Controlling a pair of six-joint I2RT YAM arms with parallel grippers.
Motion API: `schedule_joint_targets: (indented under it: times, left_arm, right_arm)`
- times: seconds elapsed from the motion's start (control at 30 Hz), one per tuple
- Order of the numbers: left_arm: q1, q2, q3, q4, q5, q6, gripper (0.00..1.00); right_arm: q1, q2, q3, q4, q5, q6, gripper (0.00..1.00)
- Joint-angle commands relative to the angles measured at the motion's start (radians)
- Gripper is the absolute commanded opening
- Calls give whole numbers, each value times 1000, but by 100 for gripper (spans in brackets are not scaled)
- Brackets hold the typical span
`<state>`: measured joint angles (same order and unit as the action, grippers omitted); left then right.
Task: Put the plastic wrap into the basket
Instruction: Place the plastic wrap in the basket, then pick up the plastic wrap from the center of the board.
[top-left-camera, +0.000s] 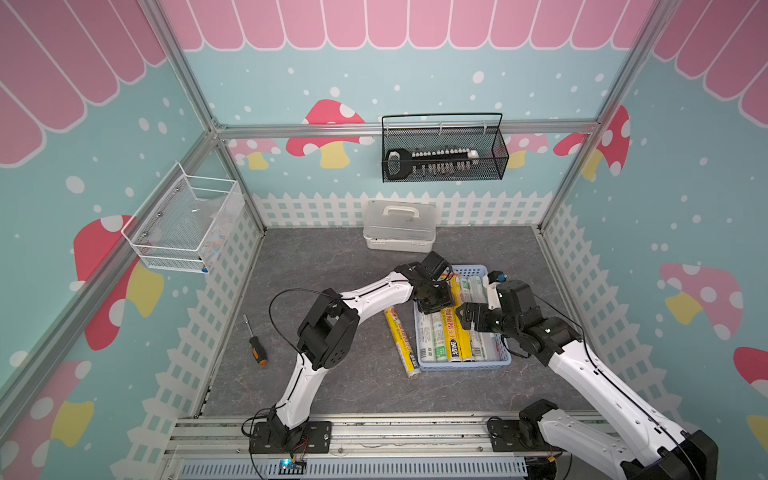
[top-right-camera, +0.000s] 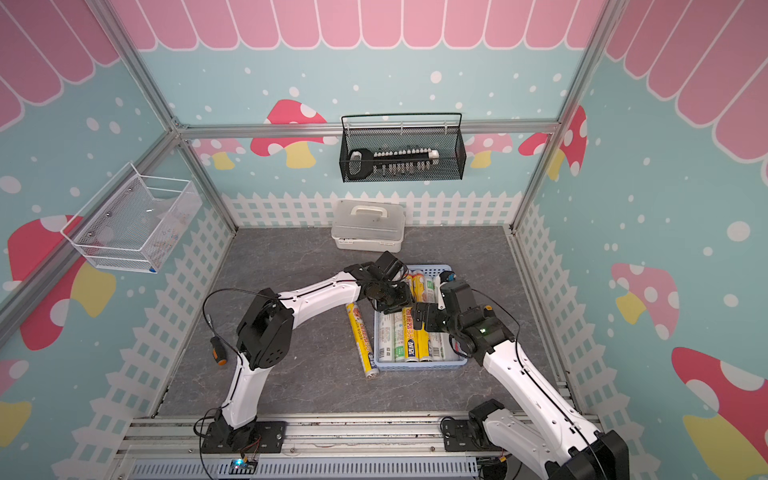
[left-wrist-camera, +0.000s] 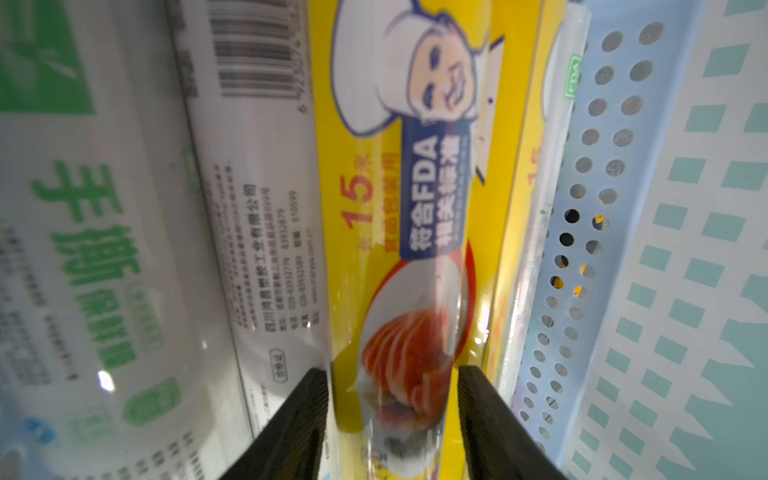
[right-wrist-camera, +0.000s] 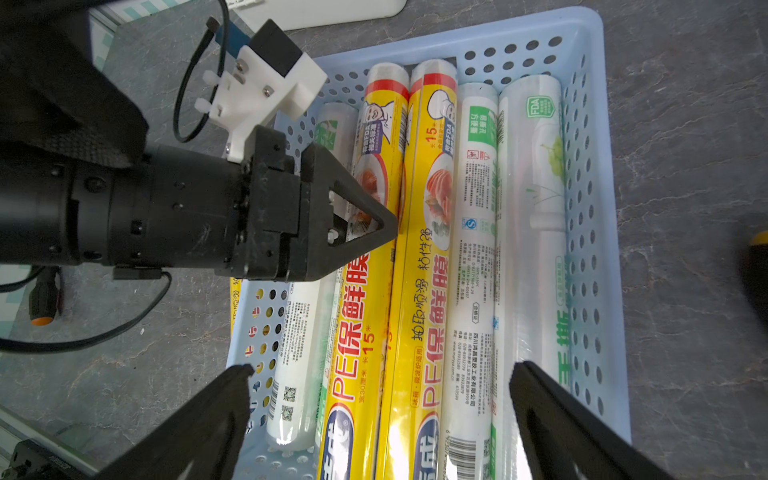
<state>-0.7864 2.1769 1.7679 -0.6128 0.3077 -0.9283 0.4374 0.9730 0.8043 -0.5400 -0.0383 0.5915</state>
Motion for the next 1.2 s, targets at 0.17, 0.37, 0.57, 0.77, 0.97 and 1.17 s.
schedule_joint_targets:
  times: [0.17,0.37,0.57,0.77,0.97,1.17]
  left_arm:
    - [-7,-75,-40,-19,-66,-30,54]
    - [-5,-168,-79,-17,-139,9,54]
    - [-3,-238,-112,-11,-193,45,55]
    - [14,-355,-262,76,-265,42,54]
    - [92,-460,-446,179,-247,-21,54]
    - [167,-531,-589,215,-214,-68,60]
  right_arm:
    - [-5,-5,-15,-15,6,-14,99]
    - [-6,-6,-10,-7,-13,-10,100]
    - [-6,3,1,11,-55,-1,100]
    - [-6,36,20,68,-156,-9,100]
    - [5,115,47,140,-292,-14,100]
    - [82,209,130,130,-274,-56,100]
